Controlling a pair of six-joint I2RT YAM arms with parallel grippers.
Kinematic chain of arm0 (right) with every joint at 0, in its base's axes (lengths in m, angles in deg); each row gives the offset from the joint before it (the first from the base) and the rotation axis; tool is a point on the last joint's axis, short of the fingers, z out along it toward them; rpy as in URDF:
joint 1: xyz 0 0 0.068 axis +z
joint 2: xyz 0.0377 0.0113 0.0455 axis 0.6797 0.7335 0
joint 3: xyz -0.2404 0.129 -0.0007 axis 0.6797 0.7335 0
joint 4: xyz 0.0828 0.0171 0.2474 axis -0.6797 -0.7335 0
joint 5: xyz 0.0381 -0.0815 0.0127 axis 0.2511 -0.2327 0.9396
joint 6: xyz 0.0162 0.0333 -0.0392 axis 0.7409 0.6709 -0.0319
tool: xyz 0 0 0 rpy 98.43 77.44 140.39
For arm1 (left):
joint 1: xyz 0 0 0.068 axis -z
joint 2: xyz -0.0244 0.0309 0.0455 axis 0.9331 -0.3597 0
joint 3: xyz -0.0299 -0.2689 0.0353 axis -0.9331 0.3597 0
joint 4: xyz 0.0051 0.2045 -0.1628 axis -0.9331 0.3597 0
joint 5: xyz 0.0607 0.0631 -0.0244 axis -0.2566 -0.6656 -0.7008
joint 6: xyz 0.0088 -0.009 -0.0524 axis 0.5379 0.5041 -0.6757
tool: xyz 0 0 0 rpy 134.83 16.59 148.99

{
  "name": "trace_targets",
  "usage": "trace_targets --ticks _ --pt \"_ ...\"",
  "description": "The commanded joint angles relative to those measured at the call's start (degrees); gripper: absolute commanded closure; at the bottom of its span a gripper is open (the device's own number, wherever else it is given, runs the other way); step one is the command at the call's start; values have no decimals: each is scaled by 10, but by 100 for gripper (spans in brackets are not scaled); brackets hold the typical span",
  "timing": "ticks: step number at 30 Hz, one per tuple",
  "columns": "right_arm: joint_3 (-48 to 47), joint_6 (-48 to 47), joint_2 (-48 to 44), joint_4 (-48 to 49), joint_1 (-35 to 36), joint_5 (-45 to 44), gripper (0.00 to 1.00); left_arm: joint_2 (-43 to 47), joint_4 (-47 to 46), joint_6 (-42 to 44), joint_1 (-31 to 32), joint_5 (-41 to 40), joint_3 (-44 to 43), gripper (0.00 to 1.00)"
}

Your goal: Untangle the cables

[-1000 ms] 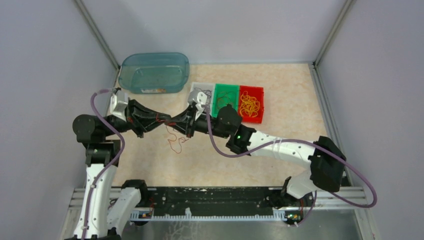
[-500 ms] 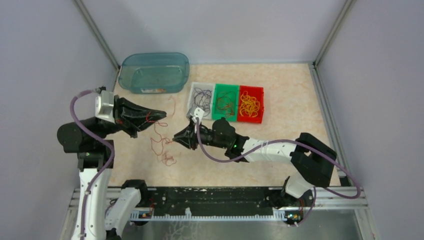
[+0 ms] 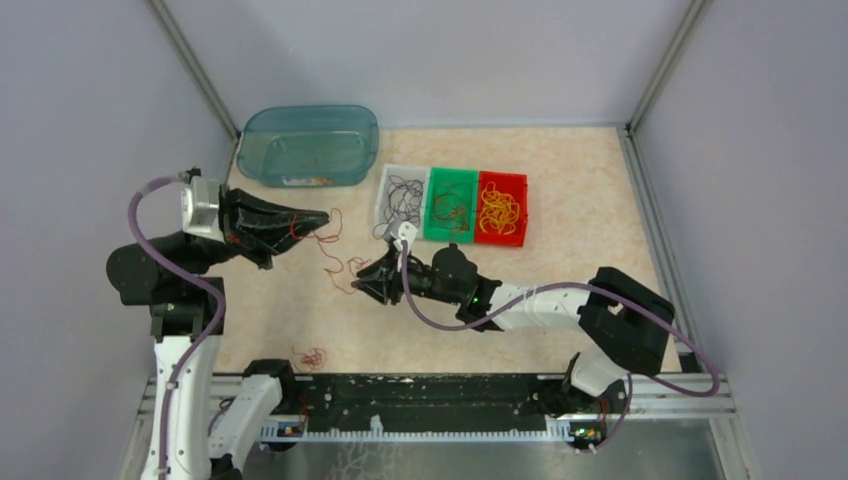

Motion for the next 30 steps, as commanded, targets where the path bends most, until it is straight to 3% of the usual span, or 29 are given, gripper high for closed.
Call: trace_targets --ticks 1,3,6,10,14,15,17,18,25,30 --pt "33 -25 -40 65 18 -21 67 -3 59 87 3 -77 -38 97" --pt "51 -32 -50 49 21 -43 63 -20 129 155 3 -138 -44 97" --pt "103 -31 -91 65 20 -104 59 -64 231 233 3 -135 -49 98" --pt "137 -21 -164 72 1 -118 52 -90 272 267 3 -115 -11 98" --pt "110 -7 -210 41 -27 -67 41 -90 281 284 7 -123 29 98" --pt "101 1 -212 45 -34 -50 33 -89 286 292 9 -128 36 98" --pt "71 3 -207 44 -36 -29 7 -88 298 301 13 -134 47 98" --pt "51 1 -197 38 -36 -17 3 -89 306 306 15 -133 50 98" --pt "-77 -25 -95 7 -35 23 2 -84 333 318 35 -138 70 98" --pt "-117 -44 -46 -23 -36 56 3 -78 339 308 36 -125 68 98"
